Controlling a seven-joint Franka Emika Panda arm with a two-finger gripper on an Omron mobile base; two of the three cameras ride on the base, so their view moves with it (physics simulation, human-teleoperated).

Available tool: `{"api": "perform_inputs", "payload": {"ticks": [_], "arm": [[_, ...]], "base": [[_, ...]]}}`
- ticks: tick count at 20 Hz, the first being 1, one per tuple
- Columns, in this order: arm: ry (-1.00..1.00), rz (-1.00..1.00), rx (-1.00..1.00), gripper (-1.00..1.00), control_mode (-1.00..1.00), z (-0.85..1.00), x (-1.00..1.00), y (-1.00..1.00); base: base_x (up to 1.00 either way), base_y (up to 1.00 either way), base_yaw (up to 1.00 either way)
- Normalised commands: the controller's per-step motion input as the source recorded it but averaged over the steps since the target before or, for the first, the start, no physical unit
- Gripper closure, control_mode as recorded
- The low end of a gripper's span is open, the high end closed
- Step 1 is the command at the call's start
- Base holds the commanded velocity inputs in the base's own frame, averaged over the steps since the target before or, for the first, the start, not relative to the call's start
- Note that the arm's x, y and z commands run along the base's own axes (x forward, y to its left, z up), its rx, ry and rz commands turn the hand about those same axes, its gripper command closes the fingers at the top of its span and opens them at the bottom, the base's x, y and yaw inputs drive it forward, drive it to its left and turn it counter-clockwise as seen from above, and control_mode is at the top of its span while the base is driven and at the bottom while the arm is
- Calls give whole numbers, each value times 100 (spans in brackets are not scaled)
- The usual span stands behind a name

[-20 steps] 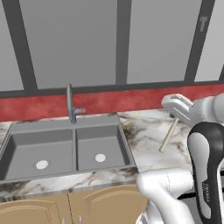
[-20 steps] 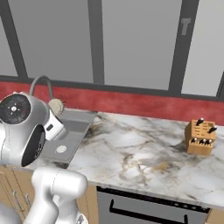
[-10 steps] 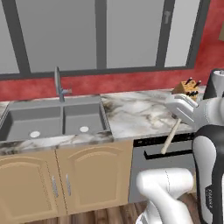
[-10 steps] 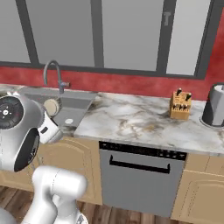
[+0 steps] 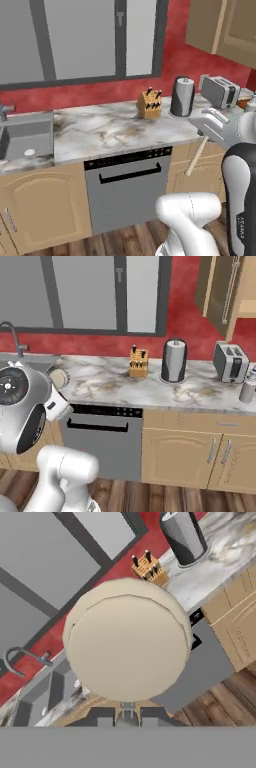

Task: Grab the spray bottle from the cabinet, then place it next to the cutting board for sanitizing. Then grab the dish brush from the countertop next to the sink and place it next to the cutting board.

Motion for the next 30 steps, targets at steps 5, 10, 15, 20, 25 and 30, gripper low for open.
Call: {"api": "perform_inputs", "payload": {"ticks": [5, 10, 15, 20, 25, 30], "arm": [[0, 0, 0, 100, 100, 0, 0, 0], [0, 0, 0, 100, 100, 0, 0, 0], [0, 0, 0, 100, 100, 0, 0, 0], [0, 0, 0, 100, 100, 0, 0, 0], [0, 0, 0, 100, 100, 0, 0, 0], [0, 0, 0, 100, 100, 0, 0, 0]], "base": [[10, -100, -26], [35, -100, -5], [37, -100, 0], [41, -75, -4], [91, -67, -5], [90, -53, -13]]}}
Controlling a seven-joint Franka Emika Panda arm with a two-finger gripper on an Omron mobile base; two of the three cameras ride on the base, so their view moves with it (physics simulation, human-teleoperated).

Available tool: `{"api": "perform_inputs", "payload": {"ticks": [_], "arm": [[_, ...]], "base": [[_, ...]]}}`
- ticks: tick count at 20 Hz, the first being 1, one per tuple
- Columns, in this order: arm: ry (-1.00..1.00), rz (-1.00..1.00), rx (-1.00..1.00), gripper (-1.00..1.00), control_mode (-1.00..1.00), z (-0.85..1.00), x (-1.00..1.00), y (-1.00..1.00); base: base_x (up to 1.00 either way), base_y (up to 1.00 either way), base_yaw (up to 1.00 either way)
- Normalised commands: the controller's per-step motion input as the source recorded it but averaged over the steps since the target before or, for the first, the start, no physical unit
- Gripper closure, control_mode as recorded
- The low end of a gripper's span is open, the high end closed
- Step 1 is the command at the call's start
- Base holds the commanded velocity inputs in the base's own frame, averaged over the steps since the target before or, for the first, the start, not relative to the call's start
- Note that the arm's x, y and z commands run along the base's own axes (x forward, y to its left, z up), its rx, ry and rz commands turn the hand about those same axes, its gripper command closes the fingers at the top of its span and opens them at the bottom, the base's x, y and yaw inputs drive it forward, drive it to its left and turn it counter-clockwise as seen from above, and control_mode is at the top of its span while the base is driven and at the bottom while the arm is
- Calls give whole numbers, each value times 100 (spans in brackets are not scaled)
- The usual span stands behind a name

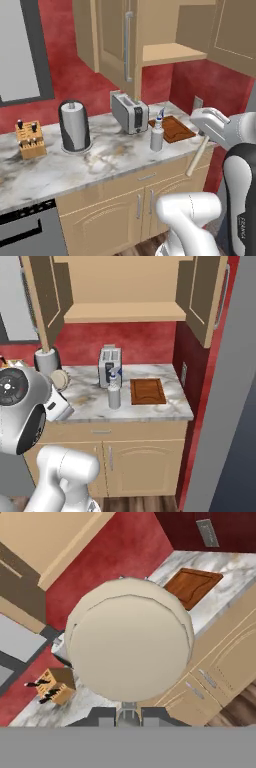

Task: Grab the spray bottle from the cabinet, then place it next to the cutting board for sanitizing. Then grab the dish brush from the countertop next to the sink and place it next to the cutting board.

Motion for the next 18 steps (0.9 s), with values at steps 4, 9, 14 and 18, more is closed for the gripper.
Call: {"api": "perform_inputs", "payload": {"ticks": [4, 9, 14, 18], "arm": [[0, 0, 0, 100, 100, 0, 0, 0], [0, 0, 0, 100, 100, 0, 0, 0], [0, 0, 0, 100, 100, 0, 0, 0], [0, 0, 0, 100, 100, 0, 0, 0]], "base": [[82, -34, -8], [59, -31, -3], [83, -5, -13], [63, -19, -7]]}}
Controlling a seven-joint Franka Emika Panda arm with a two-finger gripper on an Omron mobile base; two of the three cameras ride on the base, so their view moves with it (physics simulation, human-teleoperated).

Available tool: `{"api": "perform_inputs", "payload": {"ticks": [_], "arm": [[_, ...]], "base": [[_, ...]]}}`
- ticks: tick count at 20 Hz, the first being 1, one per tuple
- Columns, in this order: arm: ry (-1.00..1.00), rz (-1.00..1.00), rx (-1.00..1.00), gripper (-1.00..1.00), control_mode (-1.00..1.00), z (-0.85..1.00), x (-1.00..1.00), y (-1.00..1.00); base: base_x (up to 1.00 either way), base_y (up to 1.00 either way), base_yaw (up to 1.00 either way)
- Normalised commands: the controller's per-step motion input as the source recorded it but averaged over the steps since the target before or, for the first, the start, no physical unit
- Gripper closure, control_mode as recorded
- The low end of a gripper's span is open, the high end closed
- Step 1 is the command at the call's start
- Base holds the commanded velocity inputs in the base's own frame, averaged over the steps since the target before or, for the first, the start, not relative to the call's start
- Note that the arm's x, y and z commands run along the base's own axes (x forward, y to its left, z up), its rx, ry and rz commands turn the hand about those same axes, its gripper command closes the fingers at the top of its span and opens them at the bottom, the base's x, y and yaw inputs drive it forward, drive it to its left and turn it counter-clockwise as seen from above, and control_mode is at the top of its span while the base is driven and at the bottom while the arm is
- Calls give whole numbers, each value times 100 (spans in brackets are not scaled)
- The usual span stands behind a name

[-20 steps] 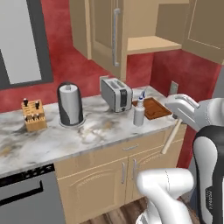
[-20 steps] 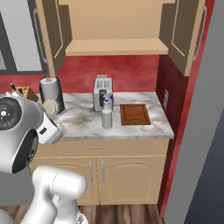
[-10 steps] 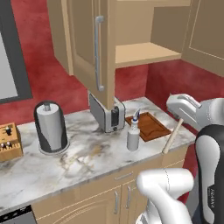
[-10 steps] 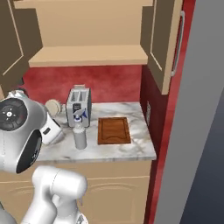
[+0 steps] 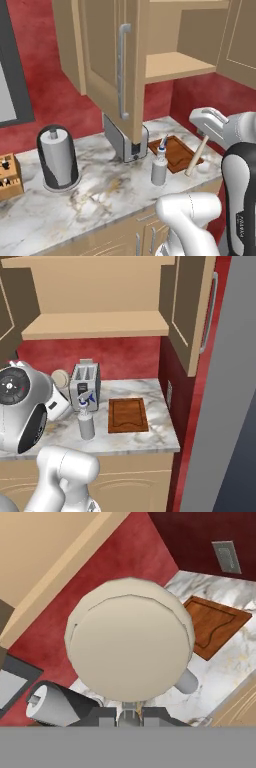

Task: Grab the spray bottle from the cabinet, then place it next to the cutting board for sanitizing. Then grab the dish brush from the countertop next to the sink and place it next to the cutting board.

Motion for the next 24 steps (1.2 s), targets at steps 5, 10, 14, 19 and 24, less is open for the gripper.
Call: {"api": "perform_inputs", "payload": {"ticks": [5, 10, 14, 19, 24], "arm": [[0, 0, 0, 100, 100, 0, 0, 0], [0, 0, 0, 100, 100, 0, 0, 0], [0, 0, 0, 100, 100, 0, 0, 0], [0, 0, 0, 100, 100, 0, 0, 0], [0, 0, 0, 100, 100, 0, 0, 0]], "base": [[-1, -39, 2], [-17, -57, 27], [0, -32, 37], [16, -3, 33], [28, 0, 21]]}}
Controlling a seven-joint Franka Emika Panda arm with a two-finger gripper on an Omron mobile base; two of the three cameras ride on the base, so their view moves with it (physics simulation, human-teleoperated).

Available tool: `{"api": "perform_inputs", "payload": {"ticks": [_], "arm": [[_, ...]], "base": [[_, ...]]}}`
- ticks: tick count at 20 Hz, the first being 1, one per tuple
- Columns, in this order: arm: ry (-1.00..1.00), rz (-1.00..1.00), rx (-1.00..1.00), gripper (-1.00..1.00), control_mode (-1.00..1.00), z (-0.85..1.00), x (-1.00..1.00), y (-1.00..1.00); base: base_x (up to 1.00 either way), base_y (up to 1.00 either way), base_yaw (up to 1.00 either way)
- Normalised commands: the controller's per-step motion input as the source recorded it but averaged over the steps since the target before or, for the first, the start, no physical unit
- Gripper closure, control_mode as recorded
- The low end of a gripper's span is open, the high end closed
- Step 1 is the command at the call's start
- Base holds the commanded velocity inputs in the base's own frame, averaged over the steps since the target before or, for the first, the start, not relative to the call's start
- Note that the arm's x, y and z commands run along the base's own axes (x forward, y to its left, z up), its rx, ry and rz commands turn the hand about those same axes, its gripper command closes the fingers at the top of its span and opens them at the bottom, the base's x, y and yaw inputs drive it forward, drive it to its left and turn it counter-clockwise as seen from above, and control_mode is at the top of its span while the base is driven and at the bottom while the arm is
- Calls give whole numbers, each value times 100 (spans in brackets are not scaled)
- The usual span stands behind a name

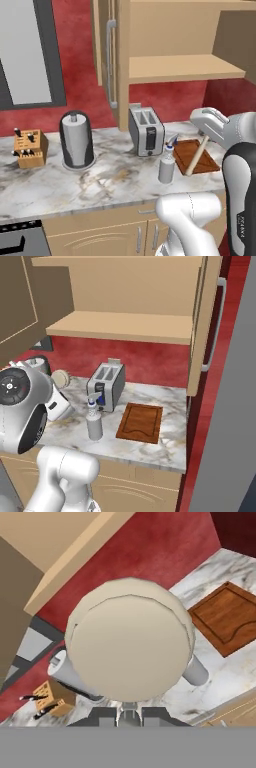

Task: Grab the spray bottle from the cabinet, then place it next to the cutting board for sanitizing. Then grab the dish brush from the countertop next to the sink and place it next to the cutting board.

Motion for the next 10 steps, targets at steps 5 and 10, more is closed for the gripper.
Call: {"api": "perform_inputs", "payload": {"ticks": [5, 10], "arm": [[0, 3, 0, 100, -100, 0, 10, -8], [5, 1, 0, 100, -100, -1, 27, -13]], "base": [[13, -8, 10], [0, 0, 0]]}}
